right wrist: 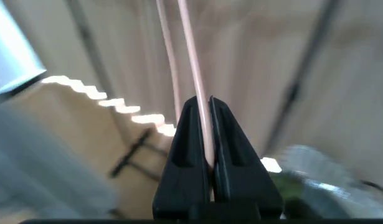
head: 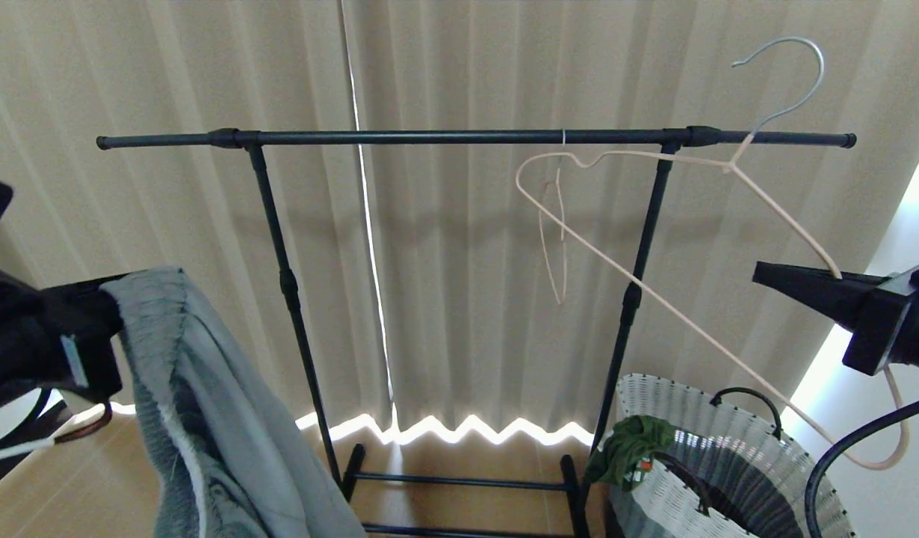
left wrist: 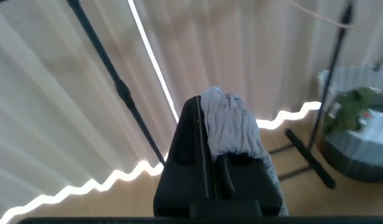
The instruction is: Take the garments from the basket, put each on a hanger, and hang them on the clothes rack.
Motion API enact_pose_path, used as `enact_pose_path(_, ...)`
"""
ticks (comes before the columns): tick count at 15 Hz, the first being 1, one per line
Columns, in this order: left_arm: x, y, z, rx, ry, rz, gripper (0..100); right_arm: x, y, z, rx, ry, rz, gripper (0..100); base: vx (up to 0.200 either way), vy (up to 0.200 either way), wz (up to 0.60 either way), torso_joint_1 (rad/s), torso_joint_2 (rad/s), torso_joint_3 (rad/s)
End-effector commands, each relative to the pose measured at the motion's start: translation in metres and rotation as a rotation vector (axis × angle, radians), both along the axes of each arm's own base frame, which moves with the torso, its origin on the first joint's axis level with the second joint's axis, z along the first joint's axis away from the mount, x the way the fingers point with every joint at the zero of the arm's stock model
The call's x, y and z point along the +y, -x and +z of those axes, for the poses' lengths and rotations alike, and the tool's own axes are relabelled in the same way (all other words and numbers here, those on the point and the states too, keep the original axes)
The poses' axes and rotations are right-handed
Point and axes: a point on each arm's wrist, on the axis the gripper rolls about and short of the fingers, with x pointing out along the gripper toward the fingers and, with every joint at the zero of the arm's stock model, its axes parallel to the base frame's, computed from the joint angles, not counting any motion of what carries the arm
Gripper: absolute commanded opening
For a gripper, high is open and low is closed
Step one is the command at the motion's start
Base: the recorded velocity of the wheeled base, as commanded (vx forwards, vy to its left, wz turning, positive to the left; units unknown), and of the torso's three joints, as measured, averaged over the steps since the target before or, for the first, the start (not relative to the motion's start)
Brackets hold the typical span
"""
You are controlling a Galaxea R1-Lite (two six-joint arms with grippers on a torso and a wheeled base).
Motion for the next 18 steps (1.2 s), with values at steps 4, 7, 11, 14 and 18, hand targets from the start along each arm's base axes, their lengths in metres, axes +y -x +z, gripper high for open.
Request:
enact_pose_path(4, -0.036, -0.071, 0.014, 0.062, 0.03, 0.12, 0, 0.046, 0.009, -0.006, 0.041, -0.037, 0.237, 0, 0.0, 0.0, 0.0, 0.0, 0.0, 0.0)
enact_pose_path(7, -0.049, -0.108, 0.017, 0.073, 0.058, 0.203, 0, 0.074, 0.031, -0.009, 0.118, -0.11, 0.402, 0, 0.0, 0.0, 0.0, 0.0, 0.0, 0.0)
enact_pose_path(11, -0.055, -0.129, 0.017, 0.07, 0.089, 0.236, 0, 0.09, 0.039, -0.018, 0.163, -0.076, 0.479, 0, 0.0, 0.0, 0.0, 0.0, 0.0, 0.0)
enact_pose_path(14, -0.061, -0.133, 0.017, 0.072, 0.099, 0.224, 0, 0.094, 0.043, -0.023, 0.176, -0.066, 0.508, 0, 0.0, 0.0, 0.0, 0.0, 0.0, 0.0)
enact_pose_path(18, -0.07, -0.128, 0.02, 0.064, 0.103, 0.189, 0, 0.109, 0.031, -0.033, 0.217, -0.035, 0.497, 0, 0.0, 0.0, 0.0, 0.0, 0.0, 0.0)
